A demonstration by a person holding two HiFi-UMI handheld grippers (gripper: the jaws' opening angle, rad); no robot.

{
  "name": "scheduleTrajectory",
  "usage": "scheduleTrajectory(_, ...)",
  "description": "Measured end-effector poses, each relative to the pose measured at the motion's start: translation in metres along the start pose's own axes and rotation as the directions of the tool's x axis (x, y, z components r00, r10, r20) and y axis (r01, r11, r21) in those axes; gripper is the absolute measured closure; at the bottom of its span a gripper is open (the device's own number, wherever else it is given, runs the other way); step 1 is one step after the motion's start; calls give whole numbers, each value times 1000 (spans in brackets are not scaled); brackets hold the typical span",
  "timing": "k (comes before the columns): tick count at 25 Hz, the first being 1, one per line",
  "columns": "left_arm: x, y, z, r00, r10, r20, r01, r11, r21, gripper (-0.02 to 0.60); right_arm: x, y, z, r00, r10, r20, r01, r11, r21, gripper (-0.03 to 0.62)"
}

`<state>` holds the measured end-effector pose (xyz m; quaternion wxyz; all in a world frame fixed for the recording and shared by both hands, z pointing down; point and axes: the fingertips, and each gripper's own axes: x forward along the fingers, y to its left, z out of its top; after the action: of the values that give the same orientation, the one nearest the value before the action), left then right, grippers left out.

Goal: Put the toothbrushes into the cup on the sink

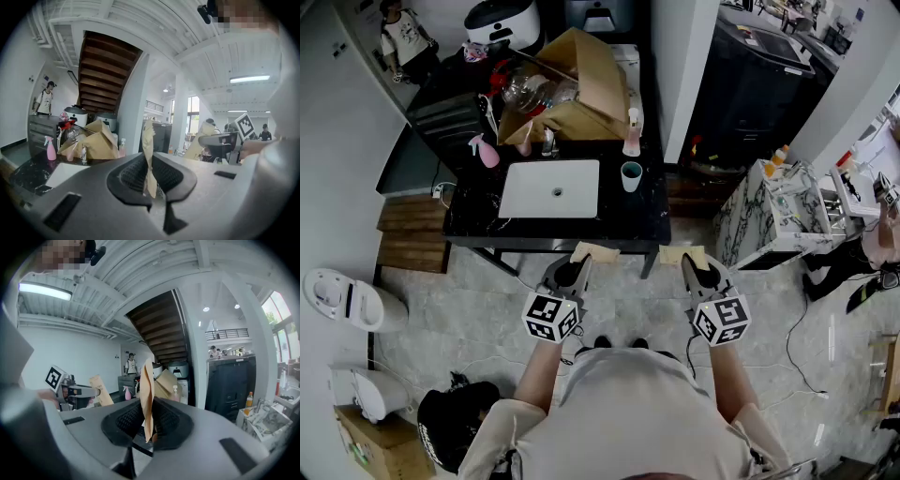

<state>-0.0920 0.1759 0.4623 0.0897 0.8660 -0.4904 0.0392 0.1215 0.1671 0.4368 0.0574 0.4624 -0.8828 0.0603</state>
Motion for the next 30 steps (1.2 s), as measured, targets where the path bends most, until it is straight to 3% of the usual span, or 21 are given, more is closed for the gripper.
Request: scheduleTrajectory(30,-12,36,-11,998,-54,-11,54,998,-20,546,18,29,-5,998,-67,-2,67,997,50,534)
